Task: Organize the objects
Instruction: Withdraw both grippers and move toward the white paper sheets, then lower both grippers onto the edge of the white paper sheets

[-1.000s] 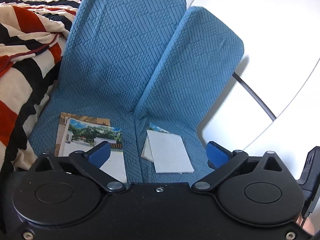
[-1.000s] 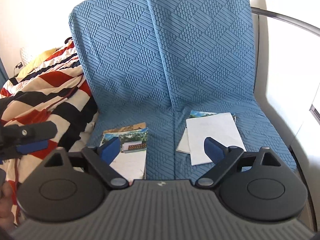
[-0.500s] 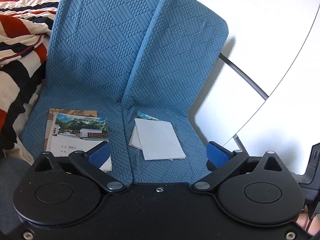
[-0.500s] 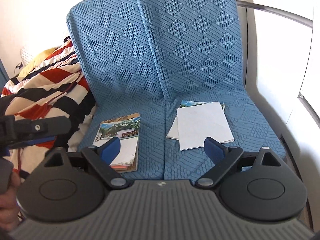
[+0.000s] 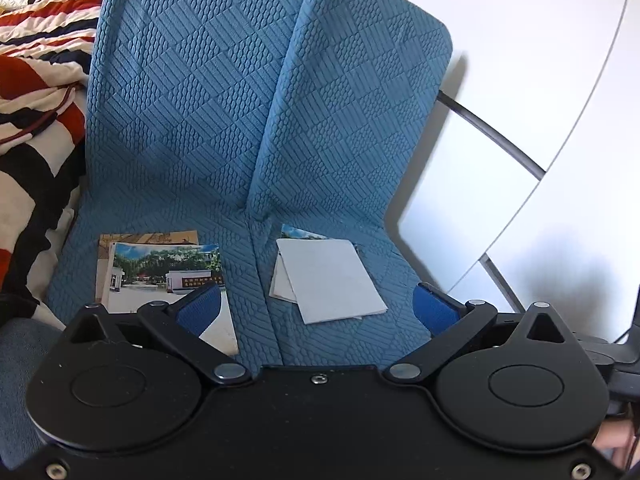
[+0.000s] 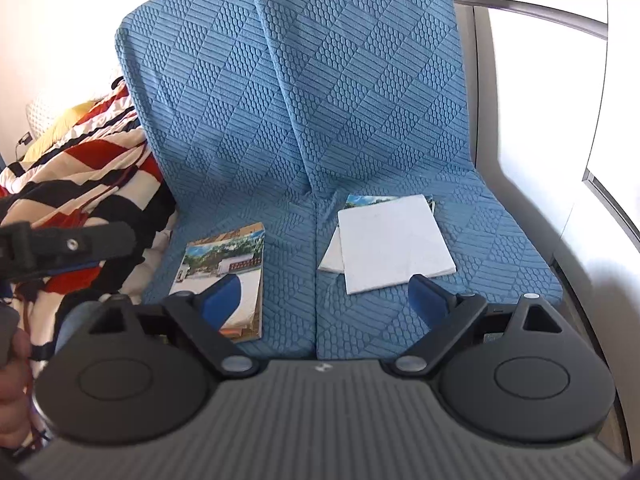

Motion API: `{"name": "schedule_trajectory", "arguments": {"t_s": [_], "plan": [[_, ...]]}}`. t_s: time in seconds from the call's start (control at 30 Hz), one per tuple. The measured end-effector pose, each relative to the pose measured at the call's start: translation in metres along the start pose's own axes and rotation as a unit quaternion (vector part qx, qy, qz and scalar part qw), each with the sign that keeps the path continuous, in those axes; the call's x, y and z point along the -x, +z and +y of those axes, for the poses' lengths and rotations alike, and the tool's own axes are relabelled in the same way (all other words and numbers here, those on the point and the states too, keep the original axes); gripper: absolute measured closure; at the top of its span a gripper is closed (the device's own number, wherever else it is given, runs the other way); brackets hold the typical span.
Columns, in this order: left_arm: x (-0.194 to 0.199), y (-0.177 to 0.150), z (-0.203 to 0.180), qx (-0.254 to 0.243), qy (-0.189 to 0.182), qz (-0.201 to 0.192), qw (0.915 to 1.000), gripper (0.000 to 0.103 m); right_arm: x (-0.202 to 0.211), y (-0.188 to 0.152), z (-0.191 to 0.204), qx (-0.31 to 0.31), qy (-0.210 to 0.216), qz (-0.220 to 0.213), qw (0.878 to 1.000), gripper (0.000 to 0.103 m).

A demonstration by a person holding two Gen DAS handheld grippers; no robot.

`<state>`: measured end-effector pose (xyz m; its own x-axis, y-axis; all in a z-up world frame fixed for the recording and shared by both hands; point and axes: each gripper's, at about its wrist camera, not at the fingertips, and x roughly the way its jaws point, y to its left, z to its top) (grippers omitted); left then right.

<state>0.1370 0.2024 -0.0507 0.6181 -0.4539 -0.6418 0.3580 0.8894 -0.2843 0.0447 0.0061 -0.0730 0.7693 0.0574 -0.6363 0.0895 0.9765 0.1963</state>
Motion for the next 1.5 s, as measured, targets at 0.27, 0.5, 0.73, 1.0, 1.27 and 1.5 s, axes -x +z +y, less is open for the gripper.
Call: {"name": "schedule_trajectory", "arguments": {"t_s": [0.27,0.5,0.73,1.0,1.27,1.5], "plan": [[-0.047,0.002,0.013,-0.004,0.000,0.001,1.0000,0.001,-0.026,0.003,-0.007,-0.011,-0.011,-0.013,1.000,0.011],[-0.095,-0.008,0.026,0.018,0.014,0.007,0.9997,0.001,-0.061,-0.010,-0.024,-0.014,-0.029,0.008,0.999,0.011],[-0.129,-0.017,0.027,-0.001,0.009,0.005,0.9999,0.001,-0.082,-0.026,-0.039,-0.032,-0.028,0.016,0.999,0.011],[-0.165,-0.022,0.042,0.009,0.003,0.008,0.9999,0.001,-0.106,-0.024,-0.060,-0.031,-0.052,0.030,0.998,0.011],[-0.203,-0.018,0.046,0.022,0.023,0.041,0.9986,0.001,-0.136,-0.017,-0.074,-0.033,-0.062,0.020,0.997,0.012],[-0.233,-0.011,0.061,0.051,0.000,0.060,0.9969,0.005,-0.172,-0.012,-0.087,-0.047,-0.058,0.021,0.997,0.012]]}}
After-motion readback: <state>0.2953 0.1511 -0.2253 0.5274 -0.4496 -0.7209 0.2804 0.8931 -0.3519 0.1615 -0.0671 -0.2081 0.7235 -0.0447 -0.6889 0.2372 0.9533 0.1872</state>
